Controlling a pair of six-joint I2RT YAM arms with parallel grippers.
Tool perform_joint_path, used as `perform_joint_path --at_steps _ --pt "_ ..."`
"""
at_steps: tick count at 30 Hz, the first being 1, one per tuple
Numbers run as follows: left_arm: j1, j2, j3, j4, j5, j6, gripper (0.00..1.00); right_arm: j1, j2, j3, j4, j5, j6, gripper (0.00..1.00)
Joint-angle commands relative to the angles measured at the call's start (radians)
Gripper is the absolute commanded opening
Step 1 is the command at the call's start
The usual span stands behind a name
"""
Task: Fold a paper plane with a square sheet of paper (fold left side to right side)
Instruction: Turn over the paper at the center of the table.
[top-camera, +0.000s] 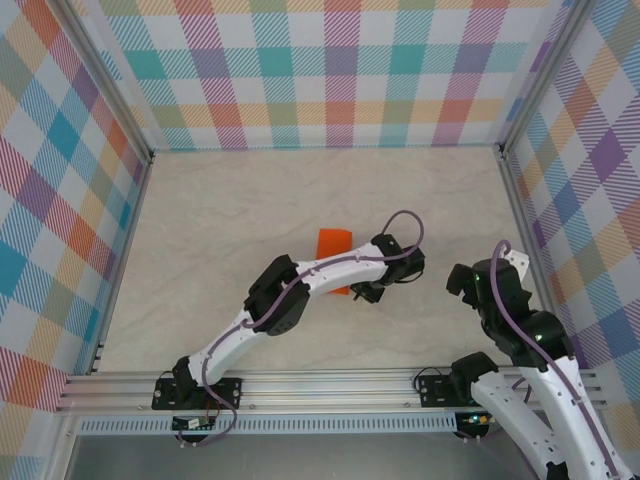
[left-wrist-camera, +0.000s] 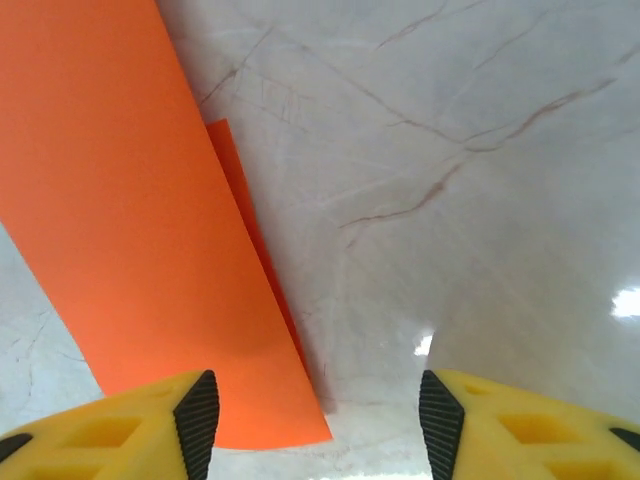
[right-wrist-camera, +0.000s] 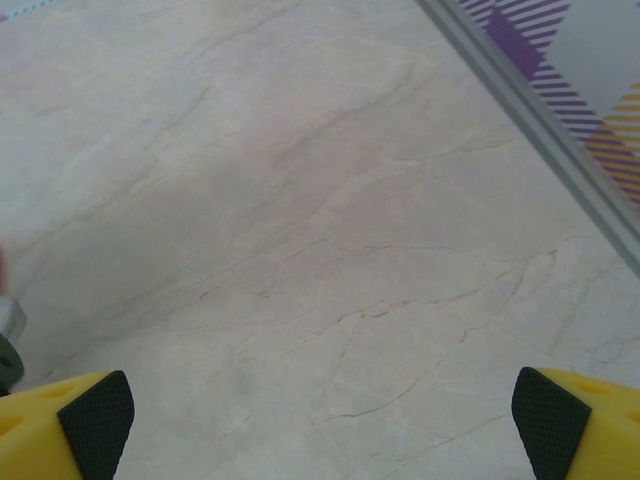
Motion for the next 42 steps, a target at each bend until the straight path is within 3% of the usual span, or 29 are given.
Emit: perform_joint_path --at_steps 1,8,13,17,22,28,35,42 --pt "0.037 -0.212 -0.11 0.154 0.114 0.049 0.63 -0.001 0.017 -0.025 0.099 -0.159 -0.067 1.0" --pt "0.2 -0.629 -0.628 0.541 0.255 0.038 0.7 -0.002 0.169 -0.105 0.376 -0.565 -0.044 0.96" --pt "0.401 -0.859 -1.045 0.977 0.487 -0.062 0.77 -0.004 0.396 -0.155 0.712 -0.898 0.063 0.74" --pt "0.53 -0.889 -1.23 1.268 0.668 -0.134 0.78 -0.004 0.667 -0.102 0.917 -1.063 0.15 0.54" --pt "0.609 -0.817 -1.319 1.492 0.791 -0.204 0.78 -0.004 0.959 0.037 0.978 -1.099 0.172 0.28" --pt "0.616 -0.715 -1.297 1.55 0.823 -0.218 0.78 -0.004 1.223 0.197 0.999 -1.068 0.154 0.13" --pt "0.616 -0.663 -1.272 1.53 0.816 -0.22 0.77 -0.003 1.386 0.348 0.928 -0.981 0.079 0.08" --pt "0.615 -0.634 -1.254 1.517 0.826 -0.228 0.77 -0.004 1.484 0.426 0.886 -0.973 0.046 0.08"
